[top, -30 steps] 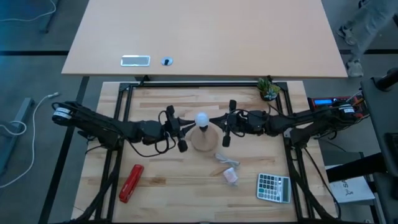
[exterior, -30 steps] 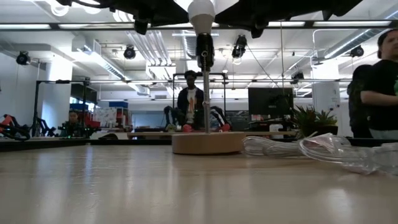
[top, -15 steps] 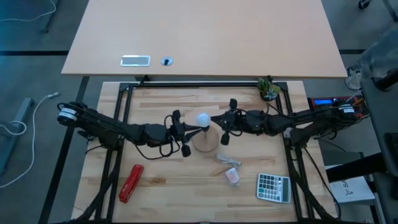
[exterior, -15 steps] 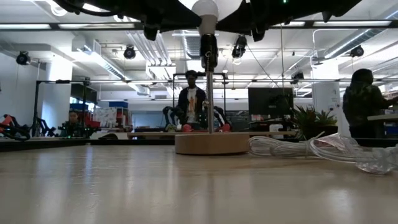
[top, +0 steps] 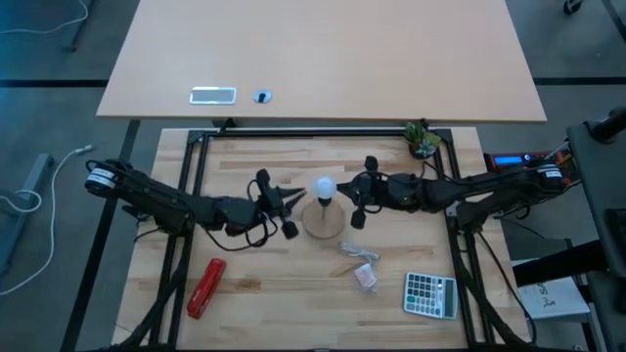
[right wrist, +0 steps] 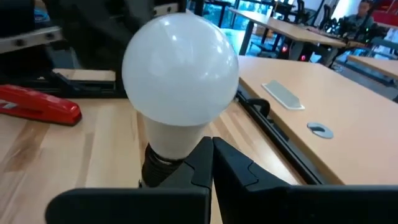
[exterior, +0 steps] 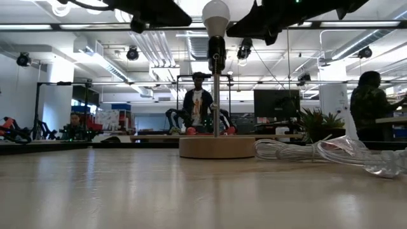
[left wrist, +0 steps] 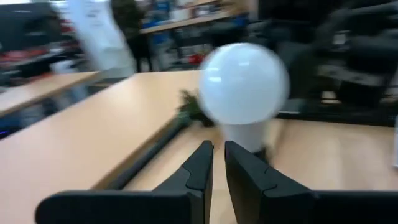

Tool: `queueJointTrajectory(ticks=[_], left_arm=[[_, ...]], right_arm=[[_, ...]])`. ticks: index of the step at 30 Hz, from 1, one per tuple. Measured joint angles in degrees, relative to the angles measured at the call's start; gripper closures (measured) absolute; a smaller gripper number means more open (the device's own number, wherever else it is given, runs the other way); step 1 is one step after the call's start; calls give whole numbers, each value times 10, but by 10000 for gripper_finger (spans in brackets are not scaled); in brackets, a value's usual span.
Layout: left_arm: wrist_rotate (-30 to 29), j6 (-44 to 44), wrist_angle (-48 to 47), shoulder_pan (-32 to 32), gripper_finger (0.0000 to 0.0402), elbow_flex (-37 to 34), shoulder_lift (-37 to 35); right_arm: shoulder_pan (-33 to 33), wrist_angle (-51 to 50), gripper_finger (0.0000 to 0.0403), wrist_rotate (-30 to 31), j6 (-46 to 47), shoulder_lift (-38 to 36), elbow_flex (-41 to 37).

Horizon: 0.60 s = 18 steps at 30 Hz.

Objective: Screw lightbulb
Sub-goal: Remove the lightbulb from the lamp

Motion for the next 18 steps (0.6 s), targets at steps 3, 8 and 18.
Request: queueJointTrajectory(ticks=[3, 8, 18], left_arm=[[-20, 11, 3, 8, 368, 0, -1], [30, 37, 35, 22, 368, 0, -1], [89, 42, 41, 42, 374, 0, -1]], right_arm=[[1, -11, 401, 0, 10, -9, 0], [20, -11, 401, 0, 14, -18, 0], [50, 3, 401, 0, 23, -27, 0]])
